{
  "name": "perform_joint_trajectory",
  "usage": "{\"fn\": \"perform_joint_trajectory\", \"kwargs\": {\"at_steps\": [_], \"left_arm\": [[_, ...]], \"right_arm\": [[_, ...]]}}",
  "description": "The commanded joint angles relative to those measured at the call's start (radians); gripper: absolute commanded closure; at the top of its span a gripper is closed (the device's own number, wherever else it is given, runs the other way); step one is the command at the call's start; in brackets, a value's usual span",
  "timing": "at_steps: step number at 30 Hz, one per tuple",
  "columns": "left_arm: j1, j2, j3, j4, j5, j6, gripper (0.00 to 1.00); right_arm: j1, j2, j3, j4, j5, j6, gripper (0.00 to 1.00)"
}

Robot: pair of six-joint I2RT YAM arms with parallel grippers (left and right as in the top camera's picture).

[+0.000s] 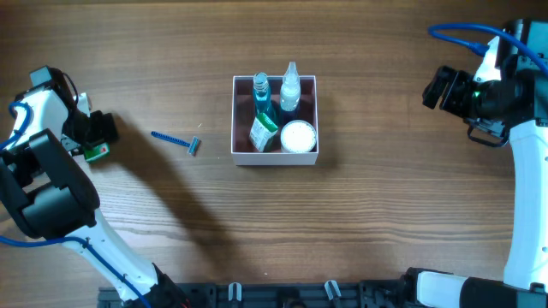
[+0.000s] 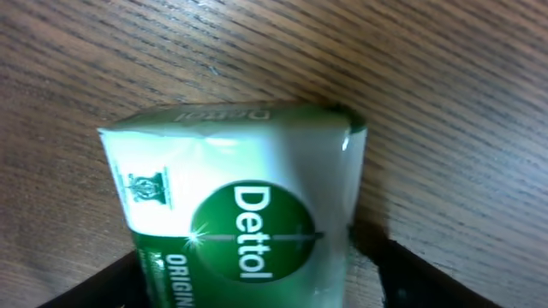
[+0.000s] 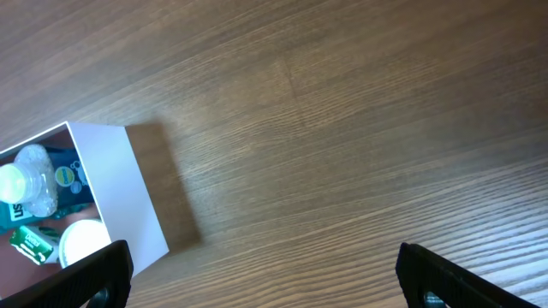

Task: Pack container
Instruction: 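Move the left gripper to the second green Dettol box and grasp it, then carry the Dettol box over the box, lower it in and release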

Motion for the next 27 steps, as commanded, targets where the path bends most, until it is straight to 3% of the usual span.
{"fn": "perform_joint_trajectory", "kwargs": {"at_steps": [1, 3, 6, 16, 20, 27], "left_arm": [[0.004, 0.022, -0.005, -0.001, 0.012, 0.013, 0.3], [0.004, 0.022, -0.005, -0.001, 0.012, 0.013, 0.39], [0.004, 0.022, -0.005, -0.001, 0.012, 0.013, 0.43], [0.004, 0.022, -0.005, 0.0, 0.012, 0.013, 0.53], [0.003, 0.019, -0.002, -0.002, 0.012, 0.008, 0.77], [-0.03, -0.081, -0.001, -0.039, 0.013, -0.098, 0.96]], "right_arm": [[-0.002, 0.011, -0.008, -0.002, -0.009, -0.013, 0.0], [-0.002, 0.011, -0.008, -0.002, -0.009, -0.017, 0.0], [-0.002, 0.011, -0.008, -0.002, -0.009, -0.017, 0.0], [-0.002, 0.011, -0.008, -0.001, -0.009, -0.02, 0.0], [-0.002, 0.011, -0.008, 0.002, -0.009, -0.02, 0.0], [-0.002, 0.011, -0.008, 0.003, -0.009, -0.02, 0.0]]}}
